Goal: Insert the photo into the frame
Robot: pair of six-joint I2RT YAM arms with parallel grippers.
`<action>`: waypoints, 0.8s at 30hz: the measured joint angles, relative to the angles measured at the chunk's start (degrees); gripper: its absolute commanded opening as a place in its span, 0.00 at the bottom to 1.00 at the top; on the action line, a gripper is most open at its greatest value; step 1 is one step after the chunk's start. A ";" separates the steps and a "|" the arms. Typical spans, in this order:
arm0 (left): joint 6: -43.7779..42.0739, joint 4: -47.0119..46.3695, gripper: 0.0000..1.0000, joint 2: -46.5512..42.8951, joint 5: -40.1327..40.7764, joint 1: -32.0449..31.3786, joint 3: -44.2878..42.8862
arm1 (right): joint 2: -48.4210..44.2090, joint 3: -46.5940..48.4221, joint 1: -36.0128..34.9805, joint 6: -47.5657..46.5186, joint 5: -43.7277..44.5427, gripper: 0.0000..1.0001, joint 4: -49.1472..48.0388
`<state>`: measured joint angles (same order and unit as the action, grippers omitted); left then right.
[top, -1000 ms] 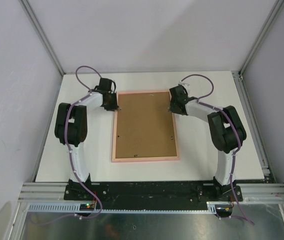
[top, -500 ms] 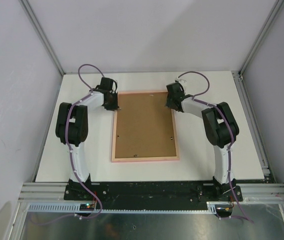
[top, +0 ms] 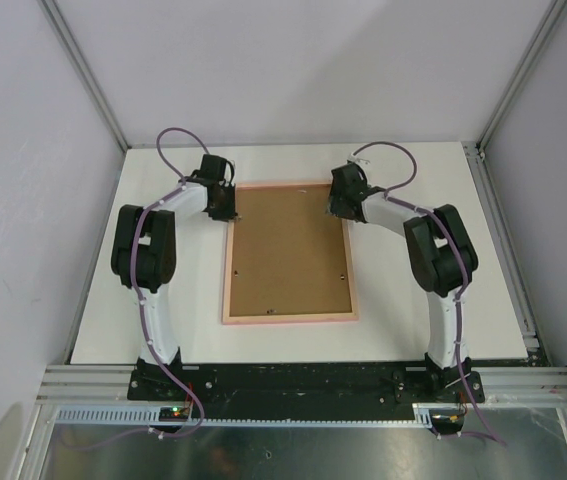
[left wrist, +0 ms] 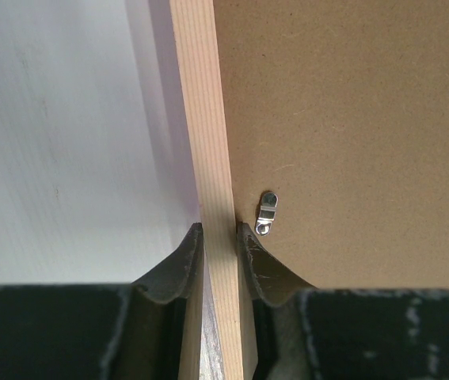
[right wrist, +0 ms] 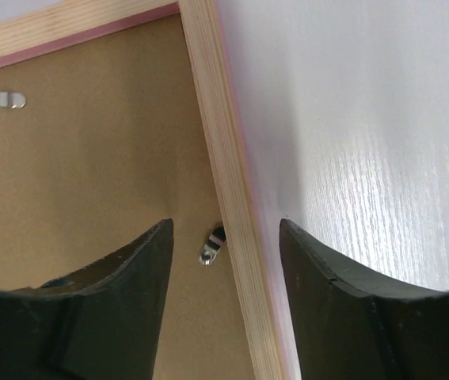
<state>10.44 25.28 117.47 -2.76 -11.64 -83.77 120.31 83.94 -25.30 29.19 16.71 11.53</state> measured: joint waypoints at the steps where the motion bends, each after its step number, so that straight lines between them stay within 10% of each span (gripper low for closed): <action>1: 0.00 0.00 0.00 0.00 0.00 0.00 0.00 | -0.68 -0.20 0.22 -0.11 -0.55 0.64 0.57; 24: 0.11 -1.51 0.00 -4.66 -1.38 -3.41 6.86 | -39.89 -38.97 -5.31 2.36 -7.23 0.77 4.68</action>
<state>10.55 23.77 112.81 -4.14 -15.05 -76.90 80.42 44.97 -30.61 31.55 9.47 16.21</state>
